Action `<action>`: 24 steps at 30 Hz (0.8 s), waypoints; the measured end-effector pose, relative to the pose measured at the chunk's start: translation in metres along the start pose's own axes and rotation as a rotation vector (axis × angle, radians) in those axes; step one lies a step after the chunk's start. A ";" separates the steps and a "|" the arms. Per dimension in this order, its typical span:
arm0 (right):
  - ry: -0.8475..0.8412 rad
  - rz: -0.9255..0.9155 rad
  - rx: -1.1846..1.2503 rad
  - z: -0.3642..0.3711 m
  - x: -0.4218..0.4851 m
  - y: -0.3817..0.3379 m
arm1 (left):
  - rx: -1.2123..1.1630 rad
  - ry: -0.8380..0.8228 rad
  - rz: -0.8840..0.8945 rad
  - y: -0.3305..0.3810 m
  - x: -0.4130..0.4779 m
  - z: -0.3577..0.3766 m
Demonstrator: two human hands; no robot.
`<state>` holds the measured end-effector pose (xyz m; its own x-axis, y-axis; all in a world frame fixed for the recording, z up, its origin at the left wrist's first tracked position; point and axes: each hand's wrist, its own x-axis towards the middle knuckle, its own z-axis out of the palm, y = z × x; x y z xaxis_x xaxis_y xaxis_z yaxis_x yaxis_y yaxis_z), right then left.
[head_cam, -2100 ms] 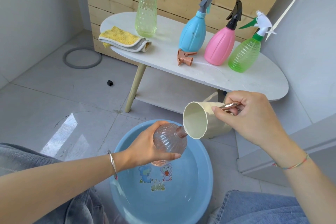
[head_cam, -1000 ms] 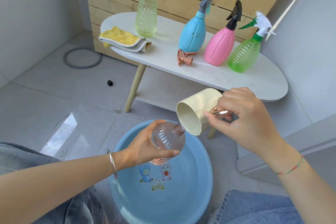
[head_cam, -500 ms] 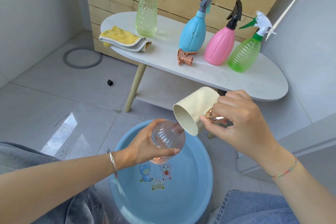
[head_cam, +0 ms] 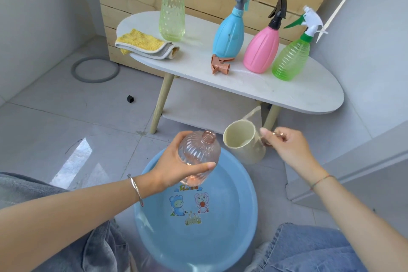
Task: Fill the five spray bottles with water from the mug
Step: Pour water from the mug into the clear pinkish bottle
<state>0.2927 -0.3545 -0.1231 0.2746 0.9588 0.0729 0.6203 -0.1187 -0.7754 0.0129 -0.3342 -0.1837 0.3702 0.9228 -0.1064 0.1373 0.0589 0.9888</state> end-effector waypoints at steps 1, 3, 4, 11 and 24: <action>-0.051 0.053 -0.037 0.010 -0.005 0.012 | 0.003 -0.004 -0.003 -0.001 -0.001 0.000; -0.177 0.140 -0.115 0.033 -0.016 0.035 | 0.011 -0.005 -0.006 -0.003 -0.001 0.000; -0.241 0.199 -0.137 0.045 -0.022 0.043 | 0.014 -0.003 -0.006 -0.003 -0.001 0.000; -0.354 0.516 -0.183 0.117 -0.079 0.112 | 0.030 -0.010 -0.015 -0.011 -0.006 -0.001; -0.421 0.498 -0.320 0.150 -0.101 0.137 | 0.065 0.002 -0.042 -0.016 -0.002 -0.003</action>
<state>0.2400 -0.4294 -0.3307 0.3139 0.7818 -0.5387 0.6978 -0.5747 -0.4275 0.0072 -0.3361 -0.1985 0.3609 0.9209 -0.1475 0.2121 0.0730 0.9745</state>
